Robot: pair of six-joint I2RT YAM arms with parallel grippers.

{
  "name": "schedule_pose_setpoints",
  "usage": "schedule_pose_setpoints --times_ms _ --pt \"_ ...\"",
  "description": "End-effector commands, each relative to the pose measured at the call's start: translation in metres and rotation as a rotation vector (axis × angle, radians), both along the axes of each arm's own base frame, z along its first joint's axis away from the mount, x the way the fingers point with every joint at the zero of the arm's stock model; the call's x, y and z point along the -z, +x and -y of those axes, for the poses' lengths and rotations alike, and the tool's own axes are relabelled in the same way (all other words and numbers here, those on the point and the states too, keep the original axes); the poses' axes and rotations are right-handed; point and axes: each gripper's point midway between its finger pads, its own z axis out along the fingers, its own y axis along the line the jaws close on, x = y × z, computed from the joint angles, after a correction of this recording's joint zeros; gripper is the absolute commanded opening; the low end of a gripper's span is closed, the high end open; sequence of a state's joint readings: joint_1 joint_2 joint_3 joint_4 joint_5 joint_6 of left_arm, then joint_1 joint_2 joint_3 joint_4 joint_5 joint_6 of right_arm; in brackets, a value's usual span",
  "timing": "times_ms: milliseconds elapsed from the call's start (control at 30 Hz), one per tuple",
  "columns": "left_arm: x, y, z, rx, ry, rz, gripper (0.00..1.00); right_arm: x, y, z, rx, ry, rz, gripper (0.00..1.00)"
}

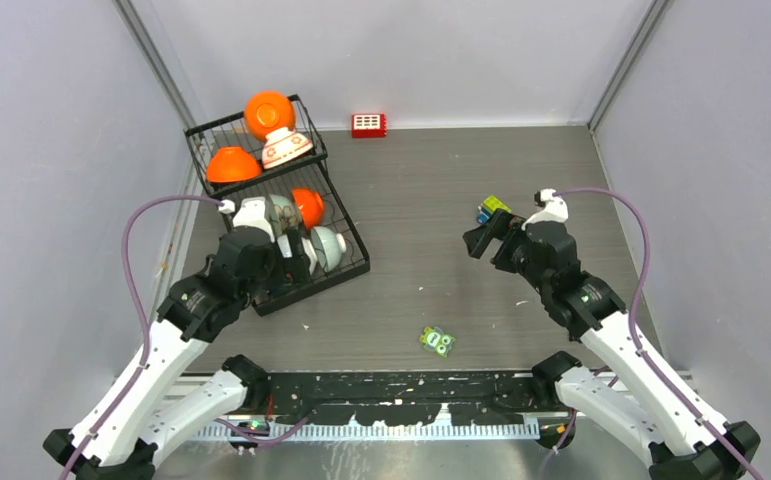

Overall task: Unload the bowls from the dish rack
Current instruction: Move the dish rack to the center of the board.

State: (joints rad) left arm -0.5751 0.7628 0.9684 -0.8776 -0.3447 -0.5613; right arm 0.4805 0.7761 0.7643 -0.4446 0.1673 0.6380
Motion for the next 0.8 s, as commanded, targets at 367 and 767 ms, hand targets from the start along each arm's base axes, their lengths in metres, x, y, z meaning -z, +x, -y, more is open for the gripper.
schedule_pose_setpoints --times_ms 367,767 --pt "-0.04 -0.003 0.0 0.075 -0.063 0.227 1.0 -0.076 -0.011 -0.009 -0.038 0.209 0.225 1.0" --pt "-0.007 -0.004 -0.003 -0.105 -0.159 0.077 0.92 -0.042 -0.021 -0.041 -0.173 0.258 0.048 1.0"
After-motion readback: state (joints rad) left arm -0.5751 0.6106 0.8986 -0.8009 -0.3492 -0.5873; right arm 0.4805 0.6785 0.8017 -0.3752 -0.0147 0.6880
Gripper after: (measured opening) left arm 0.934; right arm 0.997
